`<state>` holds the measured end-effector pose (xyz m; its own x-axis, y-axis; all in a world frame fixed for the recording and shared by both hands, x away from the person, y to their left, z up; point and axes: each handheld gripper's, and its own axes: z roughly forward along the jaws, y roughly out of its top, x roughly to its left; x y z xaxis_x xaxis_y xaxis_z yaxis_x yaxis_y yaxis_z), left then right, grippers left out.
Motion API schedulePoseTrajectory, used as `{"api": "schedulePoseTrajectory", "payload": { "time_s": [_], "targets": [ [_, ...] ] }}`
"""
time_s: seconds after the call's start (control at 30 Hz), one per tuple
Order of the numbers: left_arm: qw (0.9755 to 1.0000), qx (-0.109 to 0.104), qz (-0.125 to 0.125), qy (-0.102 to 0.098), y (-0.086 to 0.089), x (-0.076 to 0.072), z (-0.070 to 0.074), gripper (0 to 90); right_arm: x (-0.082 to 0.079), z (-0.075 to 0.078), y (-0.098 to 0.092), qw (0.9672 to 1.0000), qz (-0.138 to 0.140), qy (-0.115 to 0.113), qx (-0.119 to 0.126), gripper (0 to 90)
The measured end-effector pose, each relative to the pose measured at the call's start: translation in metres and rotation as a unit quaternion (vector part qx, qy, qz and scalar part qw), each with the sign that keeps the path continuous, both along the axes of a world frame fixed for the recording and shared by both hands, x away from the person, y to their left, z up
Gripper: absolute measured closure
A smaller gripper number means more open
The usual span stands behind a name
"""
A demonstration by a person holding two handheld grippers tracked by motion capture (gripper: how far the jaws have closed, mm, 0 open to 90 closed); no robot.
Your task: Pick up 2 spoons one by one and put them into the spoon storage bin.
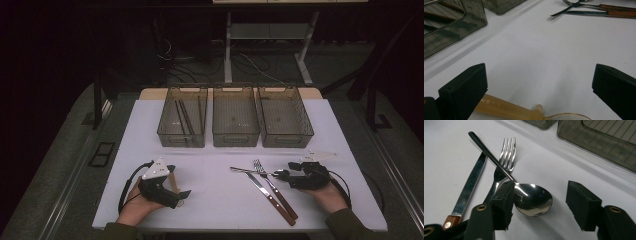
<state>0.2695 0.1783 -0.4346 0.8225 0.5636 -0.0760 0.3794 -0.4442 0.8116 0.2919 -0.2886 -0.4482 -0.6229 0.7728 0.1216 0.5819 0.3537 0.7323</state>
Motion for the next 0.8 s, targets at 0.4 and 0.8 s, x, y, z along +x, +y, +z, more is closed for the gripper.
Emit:
{"api": "schedulePoseTrajectory", "payload": {
  "time_s": [0.4,0.8],
  "targets": [
    [1.0,0.001,-0.003,0.001,-0.0009,-0.0004,-0.0007,0.0,-0.001,-0.0062,0.0025,0.9994,0.026,0.0,-0.023,59.3],
    [1.0,0.001,-0.004,0.002,-0.0012,-0.0002,-0.001,0.0,-0.0046,-0.0036,-0.0031,0.9985,0.049,0.006,-0.025,74.1]
  ]
}}
